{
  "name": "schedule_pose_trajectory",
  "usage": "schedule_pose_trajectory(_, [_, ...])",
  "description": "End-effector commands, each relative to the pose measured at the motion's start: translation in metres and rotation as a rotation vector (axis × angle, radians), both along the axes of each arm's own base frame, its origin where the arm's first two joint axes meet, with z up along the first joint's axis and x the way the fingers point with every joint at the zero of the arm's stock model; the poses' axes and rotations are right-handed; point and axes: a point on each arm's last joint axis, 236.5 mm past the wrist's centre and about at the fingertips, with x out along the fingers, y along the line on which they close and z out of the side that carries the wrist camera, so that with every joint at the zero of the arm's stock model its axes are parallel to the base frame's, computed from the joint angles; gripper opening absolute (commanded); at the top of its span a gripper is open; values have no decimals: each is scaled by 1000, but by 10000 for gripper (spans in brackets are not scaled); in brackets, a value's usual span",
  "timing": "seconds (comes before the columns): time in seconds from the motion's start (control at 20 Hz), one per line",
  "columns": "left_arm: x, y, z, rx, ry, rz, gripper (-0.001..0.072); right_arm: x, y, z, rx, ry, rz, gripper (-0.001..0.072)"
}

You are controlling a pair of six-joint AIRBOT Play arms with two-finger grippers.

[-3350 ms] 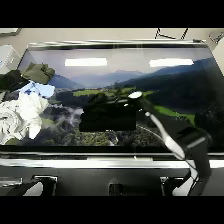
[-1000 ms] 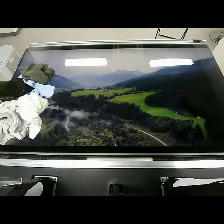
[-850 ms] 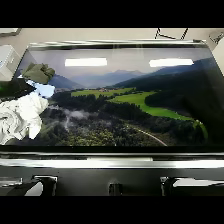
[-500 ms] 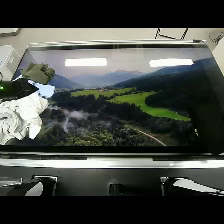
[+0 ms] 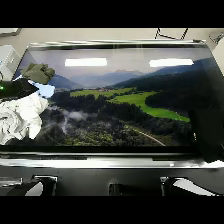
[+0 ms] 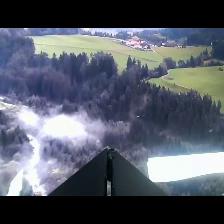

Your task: Fold the clothes and pants, and hang the long-sleeved shirts on hangers.

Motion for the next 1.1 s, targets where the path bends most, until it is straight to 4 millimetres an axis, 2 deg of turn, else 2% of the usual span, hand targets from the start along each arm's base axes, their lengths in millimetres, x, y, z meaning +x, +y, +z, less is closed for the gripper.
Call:
schedule_pose_trajectory(0.0, [0,0,0,1,0,-1,23,-2,-7,-1,-39,3,5,57])
schedule_pose_trajectory(0.05, [0,0,0,1,-1,0,22,-2,-6,-1,-37,4,5,247])
schedule_pose_trajectory(0.1, [1,0,0,1,-2,0,23,-1,-7,2,-36,1,4,584])
schedule_pose_trajectory(0.15, [1,0,0,1,-2,1,22,3,-8,10,-31,-13,14,701])
schedule_pose_trajectory(0.25, [5,1,3,0,-22,10,23,17,-18,44,-35,-53,32,714])
schedule_pose_trajectory(0.35, [14,4,10,0,-67,30,22,40,-48,102,-140,-133,40,713])
schedule_pose_trajectory(0.4, [20,4,15,3,-99,37,21,64,-65,138,-222,-239,55,712])
schedule_pose_trajectory(0.5, [38,4,22,48,-176,33,20,135,-85,230,-425,-531,122,709])
schedule_pose_trajectory(0.55, [46,6,16,120,-171,21,19,166,-82,271,-511,-636,182,708])
schedule_pose_trajectory(0.6, [54,14,4,216,-134,29,19,197,-64,301,-566,-707,264,707])
schedule_pose_trajectory(0.65, [61,27,-12,344,-78,51,19,224,-34,313,-567,-746,354,703])
schedule_pose_trajectory(0.7, [66,40,-27,466,-18,79,21,243,-1,308,-517,-751,426,703])
schedule_pose_trajectory(0.75, [68,47,-42,527,37,102,27,255,36,289,-432,-704,491,701])
schedule_pose_trajectory(0.8, [65,43,-64,527,108,86,193,259,70,263,-339,-629,575,696])
schedule_pose_trajectory(0.85, [54,32,-88,484,211,56,541,254,105,231,-222,-535,657,696])
schedule_pose_trajectory(0.9, [35,22,-114,443,343,14,714,245,132,203,-122,-454,725,695])
schedule_pose_trajectory(1.0, [6,6,-144,409,460,-101,718,226,170,159,-4,-344,838,693])
schedule_pose_trajectory(1.05, [3,3,-148,390,441,-96,718,217,178,144,12,-301,881,694])
